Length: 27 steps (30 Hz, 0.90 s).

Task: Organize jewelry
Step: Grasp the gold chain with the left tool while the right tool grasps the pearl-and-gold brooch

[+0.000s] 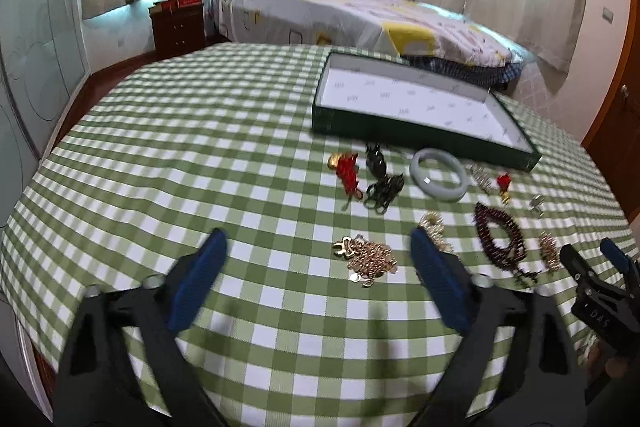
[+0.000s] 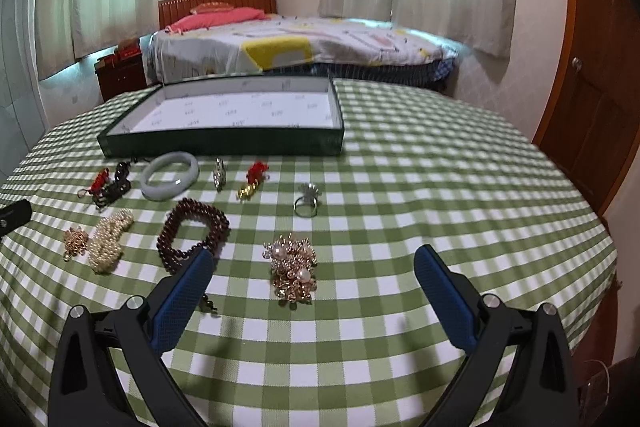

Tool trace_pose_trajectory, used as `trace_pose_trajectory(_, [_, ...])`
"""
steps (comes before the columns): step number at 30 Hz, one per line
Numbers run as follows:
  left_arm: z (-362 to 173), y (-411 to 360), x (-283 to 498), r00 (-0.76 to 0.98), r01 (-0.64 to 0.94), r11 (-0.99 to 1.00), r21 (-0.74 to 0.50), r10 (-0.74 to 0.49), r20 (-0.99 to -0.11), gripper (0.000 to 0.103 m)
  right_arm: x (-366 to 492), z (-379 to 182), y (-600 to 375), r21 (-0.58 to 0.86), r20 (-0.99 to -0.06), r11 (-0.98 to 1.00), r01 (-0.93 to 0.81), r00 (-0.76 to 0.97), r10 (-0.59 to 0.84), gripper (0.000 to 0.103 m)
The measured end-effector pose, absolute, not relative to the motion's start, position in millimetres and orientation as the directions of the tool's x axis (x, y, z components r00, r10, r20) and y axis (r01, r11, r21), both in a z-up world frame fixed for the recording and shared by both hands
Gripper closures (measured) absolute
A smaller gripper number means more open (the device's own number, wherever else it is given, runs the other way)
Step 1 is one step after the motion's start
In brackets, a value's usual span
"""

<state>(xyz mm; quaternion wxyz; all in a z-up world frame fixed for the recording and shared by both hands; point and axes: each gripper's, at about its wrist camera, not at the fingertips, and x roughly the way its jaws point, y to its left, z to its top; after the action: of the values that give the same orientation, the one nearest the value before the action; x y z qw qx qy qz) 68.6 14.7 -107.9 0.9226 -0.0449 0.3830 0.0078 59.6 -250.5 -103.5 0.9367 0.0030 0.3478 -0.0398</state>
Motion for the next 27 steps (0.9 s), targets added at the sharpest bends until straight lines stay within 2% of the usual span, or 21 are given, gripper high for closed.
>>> trace_pose_trajectory(1, [-112.8, 13.7, 73.1, 0.695, -0.043, 0.996, -0.076, -0.025, -0.719, 0.027, 60.6, -105.7, -250.2, -0.021, -0.656, 0.997, 0.073, 0.751, -0.069, 0.005])
trace_pose_trajectory(4, [-125.6, 7.1, 83.4, 0.665, -0.01, 0.997, -0.072, -0.048, -0.745, 0.029, 65.7, -112.9, -246.7, -0.021, -0.673, 0.998, 0.051, 0.738, -0.052, 0.006])
trace_pose_trajectory(10, [-145.8, -8.9, 99.7, 0.61, 0.054, 0.997, -0.053, -0.075, -0.789, 0.042, 74.9, -122.8, -241.6, -0.018, -0.708, 1.0, 0.025, 0.705, -0.031, 0.006])
trace_pose_trajectory(16, [-148.1, -14.8, 102.6, 0.616, 0.085, 0.996, -0.024, -0.071, -0.784, 0.042, 79.4, -126.4, -240.5, -0.019, -0.721, 1.0, 0.02, 0.693, -0.027, 0.006])
trace_pose_trajectory(19, [-147.9, -17.7, 98.8, 0.623, 0.108, 0.994, -0.002, -0.069, -0.779, 0.049, 80.5, -127.7, -242.0, -0.01, -0.725, 1.0, 0.02, 0.688, -0.021, 0.008])
trace_pose_trajectory(22, [-147.2, -21.3, 95.9, 0.628, 0.135, 0.991, 0.001, -0.085, -0.773, 0.061, 80.9, -128.0, -244.9, 0.001, -0.727, 1.0, 0.026, 0.687, -0.017, 0.014])
trace_pose_trajectory(23, [-146.9, -22.4, 94.9, 0.63, 0.143, 0.99, -0.003, -0.093, -0.771, 0.064, 80.9, -128.4, -246.1, 0.006, -0.728, 1.0, 0.028, 0.685, -0.015, 0.026])
trace_pose_trajectory(24, [-146.8, -22.5, 94.4, 0.631, 0.146, 0.989, -0.005, -0.097, -0.77, 0.065, 81.4, -129.3, -247.0, 0.008, -0.733, 1.0, 0.03, 0.68, -0.015, 0.033])
trace_pose_trajectory(27, [-146.5, -20.2, 92.2, 0.636, 0.146, 0.989, -0.019, -0.108, -0.764, 0.069, 81.2, -129.1, -250.2, 0.024, -0.733, 0.999, 0.036, 0.681, -0.007, 0.038])
